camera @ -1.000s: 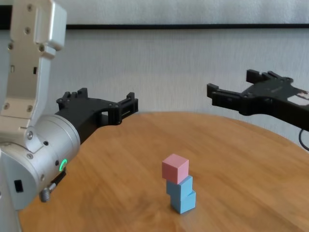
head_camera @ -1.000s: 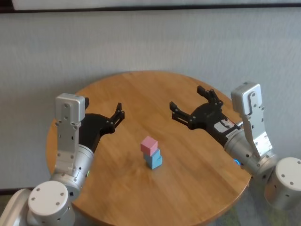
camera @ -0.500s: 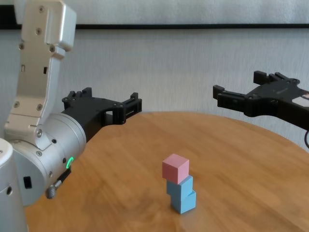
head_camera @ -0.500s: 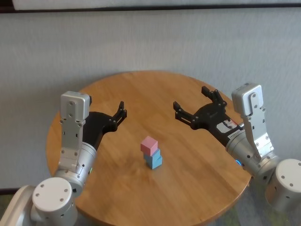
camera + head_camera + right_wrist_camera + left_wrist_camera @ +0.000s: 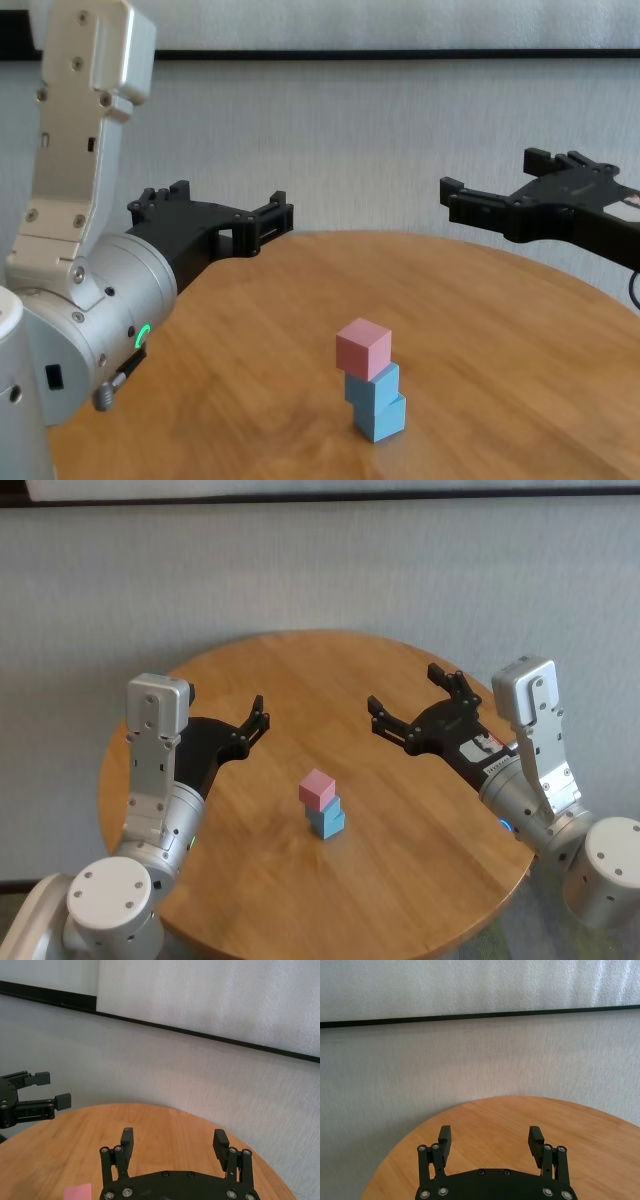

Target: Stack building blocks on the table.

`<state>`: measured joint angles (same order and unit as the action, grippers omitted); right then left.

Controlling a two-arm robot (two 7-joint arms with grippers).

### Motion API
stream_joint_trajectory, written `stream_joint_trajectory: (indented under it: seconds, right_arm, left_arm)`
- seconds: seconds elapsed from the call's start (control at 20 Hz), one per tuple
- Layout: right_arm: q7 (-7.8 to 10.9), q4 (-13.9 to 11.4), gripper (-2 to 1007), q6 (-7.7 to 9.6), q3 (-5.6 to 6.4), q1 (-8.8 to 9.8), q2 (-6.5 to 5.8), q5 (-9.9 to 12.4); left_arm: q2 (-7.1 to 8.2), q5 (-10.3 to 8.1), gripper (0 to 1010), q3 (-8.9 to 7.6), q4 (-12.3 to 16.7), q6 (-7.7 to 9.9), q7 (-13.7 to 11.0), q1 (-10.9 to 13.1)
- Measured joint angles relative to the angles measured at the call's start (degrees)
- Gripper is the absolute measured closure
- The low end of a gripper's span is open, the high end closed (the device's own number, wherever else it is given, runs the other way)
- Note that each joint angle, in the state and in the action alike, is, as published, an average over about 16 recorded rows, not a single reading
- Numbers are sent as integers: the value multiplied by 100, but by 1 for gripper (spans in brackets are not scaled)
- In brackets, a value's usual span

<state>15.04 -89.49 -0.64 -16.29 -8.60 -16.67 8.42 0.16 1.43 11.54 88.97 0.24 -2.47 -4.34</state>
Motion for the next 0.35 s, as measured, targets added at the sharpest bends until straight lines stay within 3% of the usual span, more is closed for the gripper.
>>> stream_joint_trajectory:
  seconds: [0.35]
  right_arm:
    - [2,9,0,-2,-4,-5,0,6]
  left_arm:
    - [5,-8,10,2,8,3,-3,3]
